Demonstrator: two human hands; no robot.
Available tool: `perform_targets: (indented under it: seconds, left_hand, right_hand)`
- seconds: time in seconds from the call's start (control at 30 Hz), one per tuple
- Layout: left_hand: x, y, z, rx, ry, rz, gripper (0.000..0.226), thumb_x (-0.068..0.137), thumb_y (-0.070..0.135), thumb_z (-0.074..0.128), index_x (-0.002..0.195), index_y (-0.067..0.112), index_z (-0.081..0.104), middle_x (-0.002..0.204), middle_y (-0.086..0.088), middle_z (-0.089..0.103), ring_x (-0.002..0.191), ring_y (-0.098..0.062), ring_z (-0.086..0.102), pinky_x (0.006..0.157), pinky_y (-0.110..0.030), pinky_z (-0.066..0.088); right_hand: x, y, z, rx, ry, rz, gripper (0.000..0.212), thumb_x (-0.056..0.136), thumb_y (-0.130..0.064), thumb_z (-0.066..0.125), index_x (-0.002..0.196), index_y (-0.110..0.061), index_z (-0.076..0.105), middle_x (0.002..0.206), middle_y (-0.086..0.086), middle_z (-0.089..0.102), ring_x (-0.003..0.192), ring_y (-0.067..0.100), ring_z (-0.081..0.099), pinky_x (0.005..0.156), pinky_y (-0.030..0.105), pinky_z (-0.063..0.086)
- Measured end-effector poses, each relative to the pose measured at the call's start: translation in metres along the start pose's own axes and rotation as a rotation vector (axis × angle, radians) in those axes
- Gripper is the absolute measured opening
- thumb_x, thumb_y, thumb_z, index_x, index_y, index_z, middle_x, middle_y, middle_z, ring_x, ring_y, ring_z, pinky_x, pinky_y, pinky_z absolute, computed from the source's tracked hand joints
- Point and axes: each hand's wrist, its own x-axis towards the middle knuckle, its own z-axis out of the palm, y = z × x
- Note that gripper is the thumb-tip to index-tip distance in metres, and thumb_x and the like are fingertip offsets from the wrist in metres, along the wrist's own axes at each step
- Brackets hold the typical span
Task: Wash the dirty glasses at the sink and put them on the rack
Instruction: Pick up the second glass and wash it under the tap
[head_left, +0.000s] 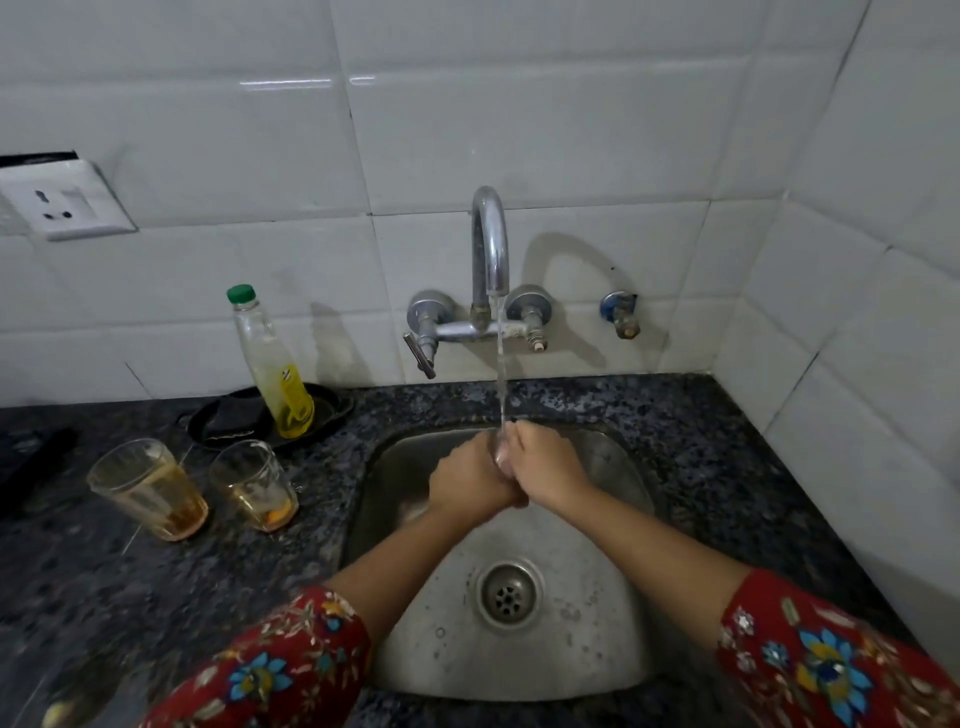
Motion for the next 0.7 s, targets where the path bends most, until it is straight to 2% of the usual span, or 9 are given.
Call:
perform_targets:
  seconds: [0.03, 0.1, 0.2, 0.27, 0.33, 0.43, 0.5, 0.63, 0.7]
  left_hand:
    - [0.000, -0.001, 0.001, 0.117, 0.079, 0.038, 0.055, 0.061, 0.036, 0.077, 0.110, 0.028, 0.054, 0.098, 0.006, 0.067, 0.091, -0.018, 0.065, 0.073, -0.029, 0.048]
    - [0.011, -0.011, -0.004, -0.054, 0.006, 0.146, 0.056, 0.060, 0.036, 0.076, 0.110, 0.025, 0.055, 0.095, 0.006, 0.066, 0.091, -0.019, 0.065, 0.074, -0.029, 0.048]
    - [0.019, -0.024, -0.025, -0.652, -0.470, 0.335, 0.032, 0.062, 0.004, 0.075, 0.091, 0.005, 0.061, 0.084, -0.003, 0.066, 0.083, -0.018, 0.066, 0.078, -0.029, 0.053]
    - [0.021, -0.027, -0.033, -0.751, -0.612, 0.311, 0.026, 0.064, -0.007, 0.070, 0.087, 0.006, 0.068, 0.086, -0.007, 0.069, 0.084, -0.018, 0.066, 0.083, -0.032, 0.053]
    - [0.018, -0.021, -0.028, -0.639, -0.454, 0.234, 0.030, 0.060, 0.002, 0.072, 0.089, 0.012, 0.069, 0.086, -0.004, 0.071, 0.083, -0.017, 0.067, 0.087, -0.038, 0.054]
    - [0.006, -0.008, -0.009, -0.137, 0.022, 0.107, 0.052, 0.065, 0.034, 0.075, 0.113, 0.026, 0.057, 0.101, 0.001, 0.071, 0.094, -0.019, 0.067, 0.087, -0.037, 0.054]
    - [0.007, -0.006, -0.007, -0.109, 0.071, 0.133, 0.056, 0.068, 0.042, 0.069, 0.120, 0.026, 0.054, 0.105, 0.001, 0.071, 0.097, -0.018, 0.066, 0.087, -0.037, 0.053]
    - [0.020, -0.017, -0.041, -0.621, -0.467, 0.291, 0.028, 0.076, -0.004, 0.071, 0.101, 0.008, 0.064, 0.093, -0.005, 0.070, 0.087, -0.014, 0.067, 0.086, -0.029, 0.053]
    - [0.020, -0.019, -0.043, -0.705, -0.546, 0.238, 0.024, 0.079, -0.013, 0.062, 0.098, 0.003, 0.066, 0.087, -0.008, 0.069, 0.084, -0.019, 0.066, 0.081, -0.030, 0.054]
  right_hand:
    - [0.003, -0.008, -0.003, 0.020, -0.042, 0.076, 0.046, 0.102, -0.034, 0.026, 0.101, -0.005, 0.062, 0.102, 0.017, 0.069, 0.098, 0.033, 0.062, 0.087, 0.037, 0.046]
    - [0.004, -0.011, -0.008, 0.062, -0.045, -0.001, 0.038, 0.103, -0.028, 0.031, 0.101, -0.006, 0.063, 0.098, 0.014, 0.070, 0.093, 0.030, 0.064, 0.084, 0.036, 0.048]
    - [-0.002, -0.001, -0.015, 0.185, -0.030, -0.295, 0.028, 0.101, -0.024, 0.038, 0.088, -0.010, 0.059, 0.077, -0.001, 0.066, 0.071, 0.017, 0.063, 0.073, 0.040, 0.051]
    - [-0.003, 0.007, -0.013, 0.172, -0.044, -0.375, 0.027, 0.099, -0.027, 0.039, 0.085, -0.011, 0.056, 0.076, -0.001, 0.065, 0.069, 0.017, 0.061, 0.069, 0.041, 0.050]
    - [0.000, 0.002, -0.011, 0.184, -0.004, -0.282, 0.039, 0.098, -0.036, 0.034, 0.084, -0.011, 0.059, 0.078, 0.003, 0.069, 0.072, 0.021, 0.064, 0.071, 0.041, 0.051]
    - [0.012, -0.016, -0.009, 0.042, -0.071, -0.005, 0.043, 0.102, -0.032, 0.030, 0.099, -0.005, 0.063, 0.096, 0.016, 0.070, 0.091, 0.032, 0.064, 0.079, 0.036, 0.047]
    - [0.012, -0.016, -0.008, 0.013, -0.022, 0.002, 0.040, 0.103, -0.028, 0.031, 0.099, -0.003, 0.063, 0.098, 0.017, 0.069, 0.092, 0.032, 0.063, 0.076, 0.034, 0.043]
    - [-0.003, 0.001, -0.013, 0.326, 0.019, -0.267, 0.030, 0.101, -0.022, 0.040, 0.082, -0.014, 0.061, 0.073, -0.006, 0.063, 0.066, 0.012, 0.059, 0.065, 0.025, 0.043]
    - [-0.002, 0.002, -0.012, 0.329, 0.003, -0.267, 0.032, 0.101, -0.025, 0.039, 0.079, -0.016, 0.060, 0.072, -0.003, 0.065, 0.067, 0.013, 0.062, 0.066, 0.029, 0.048]
